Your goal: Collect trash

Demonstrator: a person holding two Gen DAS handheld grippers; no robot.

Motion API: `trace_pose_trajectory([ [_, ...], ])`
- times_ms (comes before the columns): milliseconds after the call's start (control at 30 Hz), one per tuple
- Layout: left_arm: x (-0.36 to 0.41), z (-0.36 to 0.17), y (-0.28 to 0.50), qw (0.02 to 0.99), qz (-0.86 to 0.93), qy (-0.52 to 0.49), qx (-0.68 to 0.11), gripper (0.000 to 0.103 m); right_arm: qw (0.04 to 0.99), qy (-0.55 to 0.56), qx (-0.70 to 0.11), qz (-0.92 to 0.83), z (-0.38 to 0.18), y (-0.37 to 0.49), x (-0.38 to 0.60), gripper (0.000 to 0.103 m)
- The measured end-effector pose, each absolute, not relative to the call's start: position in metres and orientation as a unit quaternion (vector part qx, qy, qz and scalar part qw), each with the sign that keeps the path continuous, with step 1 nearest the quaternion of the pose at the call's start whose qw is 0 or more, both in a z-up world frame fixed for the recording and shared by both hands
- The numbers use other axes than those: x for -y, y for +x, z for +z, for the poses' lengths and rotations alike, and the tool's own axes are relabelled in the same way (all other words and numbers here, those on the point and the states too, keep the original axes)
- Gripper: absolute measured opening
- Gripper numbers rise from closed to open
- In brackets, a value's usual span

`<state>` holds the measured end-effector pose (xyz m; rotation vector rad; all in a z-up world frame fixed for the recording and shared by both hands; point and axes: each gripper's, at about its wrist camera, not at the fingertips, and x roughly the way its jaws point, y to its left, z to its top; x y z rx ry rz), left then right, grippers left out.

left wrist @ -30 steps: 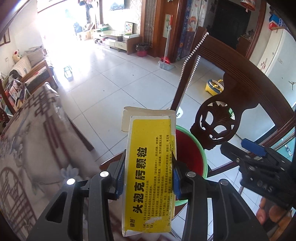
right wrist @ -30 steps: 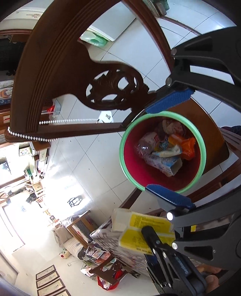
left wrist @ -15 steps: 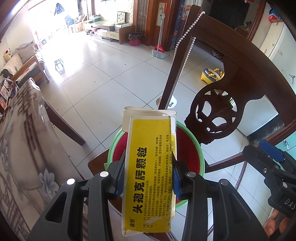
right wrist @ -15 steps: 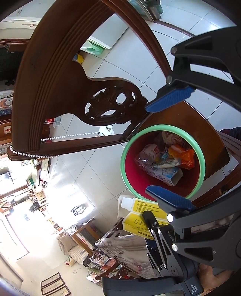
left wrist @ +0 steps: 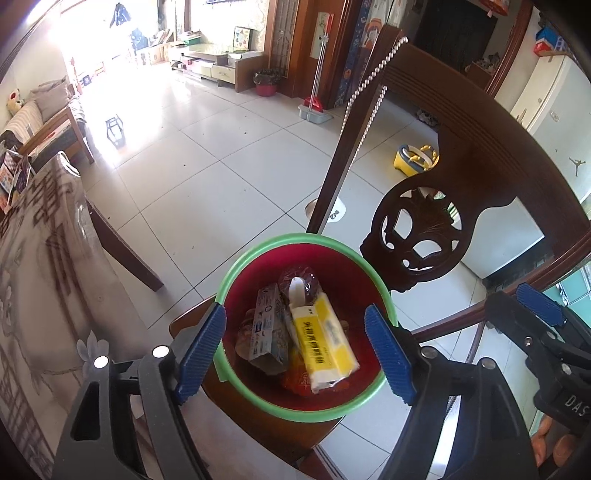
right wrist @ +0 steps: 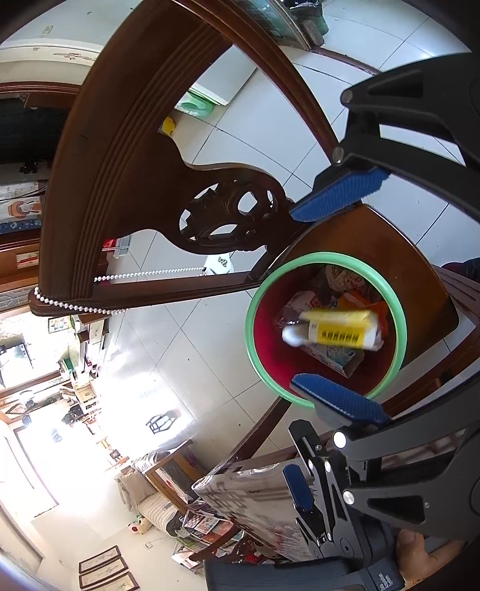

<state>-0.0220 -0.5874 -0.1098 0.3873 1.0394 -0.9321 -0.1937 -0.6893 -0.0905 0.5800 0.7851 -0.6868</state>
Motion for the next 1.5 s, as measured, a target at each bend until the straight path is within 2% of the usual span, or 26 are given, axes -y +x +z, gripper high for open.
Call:
trace_pose_trajectory([
  [167, 0.561, -0.087, -0.022, 0.766, -0.421, 0.163, -0.457, 0.077, 0.837, 0.261, -0.365, -0.312, -0.078, -0.187, 0.671, 0.086],
  [500, 0.451, -0.016, -0.005, 0.844, -0.354, 0.112, -0.388, 0.085, 0.877, 0.225, -0.343, -0.251, -0.049, -0.153, 0.594, 0.087],
  [700, 0.364, 0.016, 0.003, 0.880, -0.305, 0.072, -0.357, 0.090, 0.910, 0.190, -0.307, -0.203, -0.016, -0.127, 0.524, 0.095],
  [767, 0.336, 0.027, 0.004, 0.892, -0.292, 0.064, -0.340, 0.095, 0.925, 0.164, -0.285, -0.191, 0.001, -0.118, 0.494, 0.098],
  [1033, 0.220, 0.076, -0.005, 0.946, -0.212, 0.041, -0.243, 0.095, 0.960, 0.118, -0.135, -0.216, 0.057, -0.126, 0.401, 0.099],
  [1200, 0.169, 0.097, -0.014, 0.957, -0.206, 0.009, -0.204, 0.095, 0.957, 0.124, -0.105, -0.242, 0.063, -0.128, 0.358, 0.099],
  [1300, 0.146, 0.101, -0.016, 0.954, -0.212, -0.011, -0.210, 0.095, 0.957, 0.152, -0.132, -0.210, 0.061, -0.122, 0.338, 0.099],
  [1500, 0.099, 0.102, -0.021, 0.966, -0.169, -0.046, -0.188, 0.095, 0.955, 0.136, -0.166, -0.205, 0.057, -0.110, 0.310, 0.099],
])
